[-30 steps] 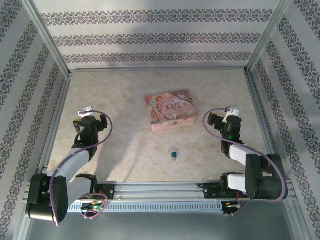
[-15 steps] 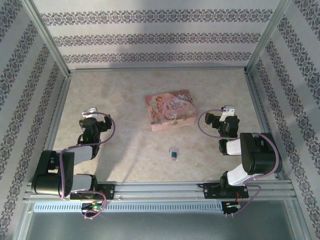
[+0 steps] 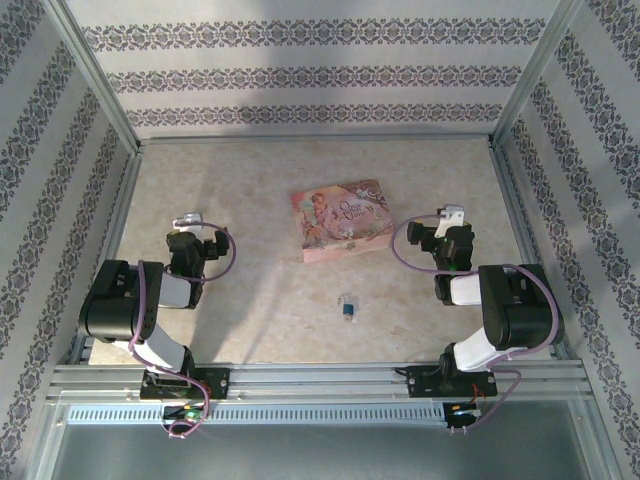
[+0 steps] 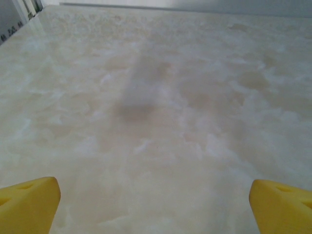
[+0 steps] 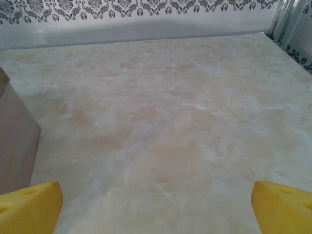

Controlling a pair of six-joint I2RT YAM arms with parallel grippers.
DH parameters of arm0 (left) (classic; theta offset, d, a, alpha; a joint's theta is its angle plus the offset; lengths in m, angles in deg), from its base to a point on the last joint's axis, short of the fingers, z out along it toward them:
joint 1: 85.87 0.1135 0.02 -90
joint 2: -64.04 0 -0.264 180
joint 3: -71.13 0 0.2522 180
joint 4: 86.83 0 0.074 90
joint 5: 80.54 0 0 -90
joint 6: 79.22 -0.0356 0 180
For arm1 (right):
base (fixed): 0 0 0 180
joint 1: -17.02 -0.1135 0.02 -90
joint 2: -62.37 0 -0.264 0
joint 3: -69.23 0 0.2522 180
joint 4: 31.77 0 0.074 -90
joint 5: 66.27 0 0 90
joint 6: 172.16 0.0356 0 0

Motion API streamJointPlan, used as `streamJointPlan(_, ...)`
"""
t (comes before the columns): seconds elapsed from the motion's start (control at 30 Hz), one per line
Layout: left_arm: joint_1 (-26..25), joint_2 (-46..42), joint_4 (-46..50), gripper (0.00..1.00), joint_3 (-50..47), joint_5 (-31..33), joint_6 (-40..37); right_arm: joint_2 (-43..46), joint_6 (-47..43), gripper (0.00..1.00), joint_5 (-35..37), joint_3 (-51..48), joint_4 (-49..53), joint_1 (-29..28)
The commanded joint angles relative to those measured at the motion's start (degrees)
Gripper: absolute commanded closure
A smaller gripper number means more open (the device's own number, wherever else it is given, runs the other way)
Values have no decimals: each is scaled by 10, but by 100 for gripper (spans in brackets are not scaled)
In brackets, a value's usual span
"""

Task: Unlock a padlock with a key

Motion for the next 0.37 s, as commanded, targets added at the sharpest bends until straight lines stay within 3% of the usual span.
streamJointPlan(0.0, 7, -5, -4, 1, 20, -23, -16, 5, -9, 2, 12, 7, 0, -5)
streamJointPlan(0.33, 6, -1, -16, 1, 19, -28, -22, 5, -13, 2, 16, 23, 6, -9)
